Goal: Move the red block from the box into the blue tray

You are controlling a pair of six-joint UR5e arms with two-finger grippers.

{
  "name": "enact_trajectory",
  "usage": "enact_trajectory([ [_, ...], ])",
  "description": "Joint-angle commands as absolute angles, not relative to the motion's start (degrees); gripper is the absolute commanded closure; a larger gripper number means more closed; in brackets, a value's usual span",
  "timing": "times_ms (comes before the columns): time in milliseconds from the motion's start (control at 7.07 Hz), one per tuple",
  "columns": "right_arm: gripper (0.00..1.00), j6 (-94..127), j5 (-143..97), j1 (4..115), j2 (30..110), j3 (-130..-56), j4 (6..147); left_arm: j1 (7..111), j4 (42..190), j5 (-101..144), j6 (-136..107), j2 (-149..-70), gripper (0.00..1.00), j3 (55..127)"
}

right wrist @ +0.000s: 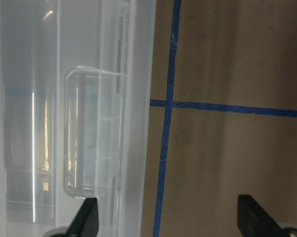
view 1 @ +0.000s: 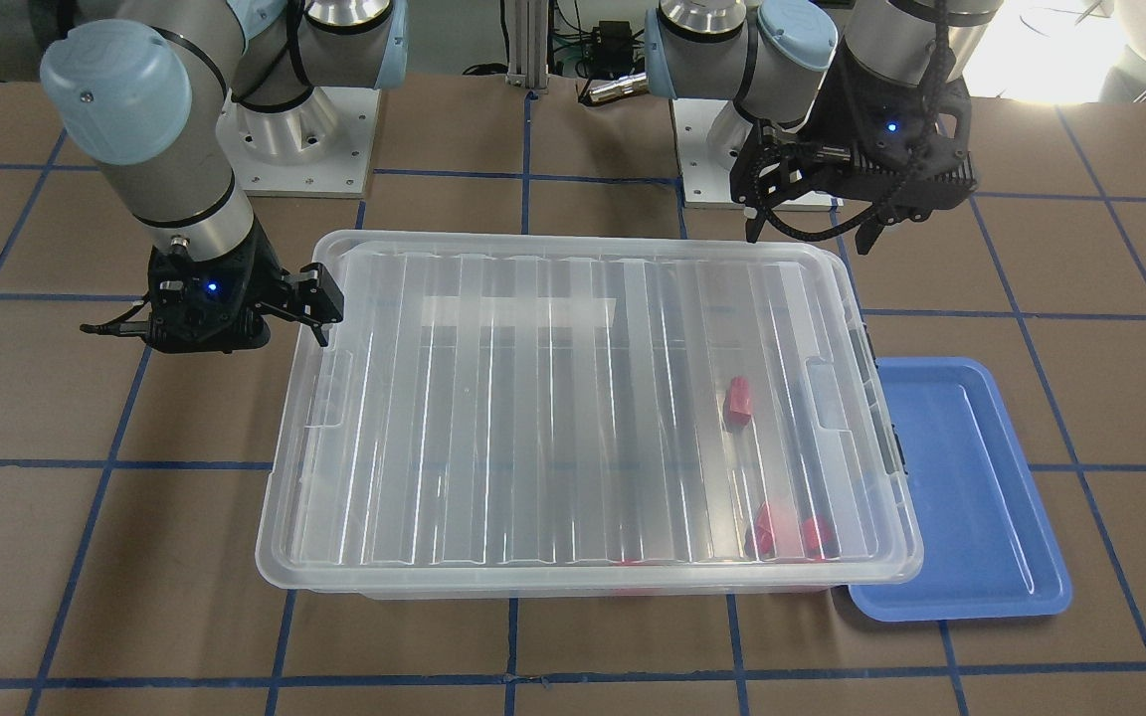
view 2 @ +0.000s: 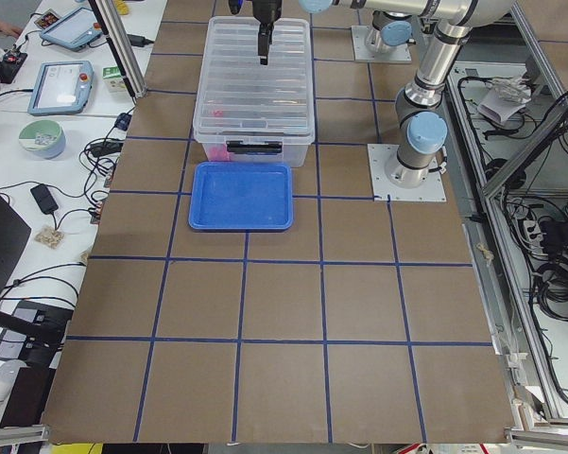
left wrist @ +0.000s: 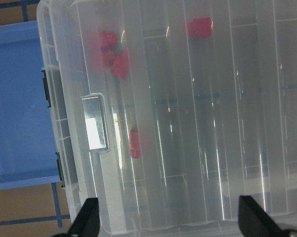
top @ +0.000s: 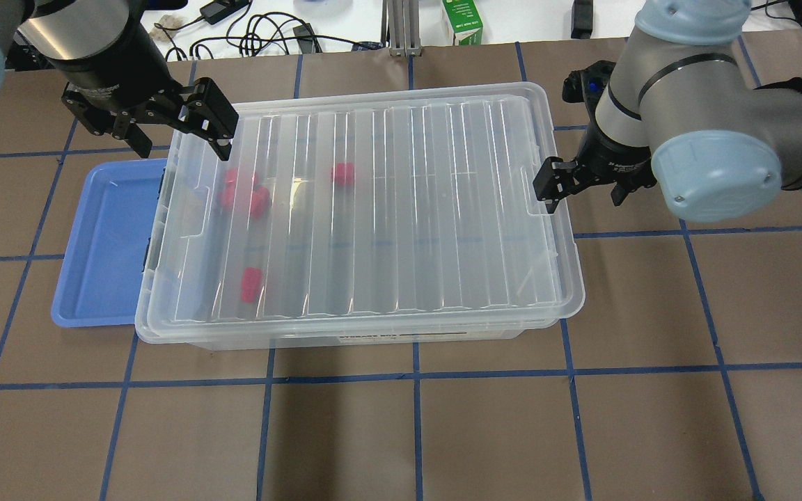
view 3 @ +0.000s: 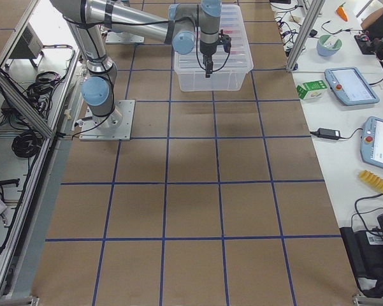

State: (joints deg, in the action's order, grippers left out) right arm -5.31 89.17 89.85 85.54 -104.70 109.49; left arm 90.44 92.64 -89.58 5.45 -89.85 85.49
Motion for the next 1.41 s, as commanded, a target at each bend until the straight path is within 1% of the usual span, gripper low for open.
enact_trajectory([
  [0,0.00,-5.36,89.21,89.74,84.29,-105.03,110.65,90.44,92.64,-89.56,5.45,-89.83,0.00,85.52],
  [283,0.00,-5.80,89.47,88.69,84.02,-105.20,111.53,90.44,92.64,-89.56,5.45,-90.00,0.00,85.52],
  [848,0.00,-7.99,89.56,80.35,84.11,-105.21,111.27,90.44,92.64,-89.47,5.36,-89.91,0.00,85.52],
  [1273,0.00,-9.22,94.47,78.84,84.02,-105.12,111.09,90.44,92.64,-89.47,5.36,-90.08,0.00,85.52],
])
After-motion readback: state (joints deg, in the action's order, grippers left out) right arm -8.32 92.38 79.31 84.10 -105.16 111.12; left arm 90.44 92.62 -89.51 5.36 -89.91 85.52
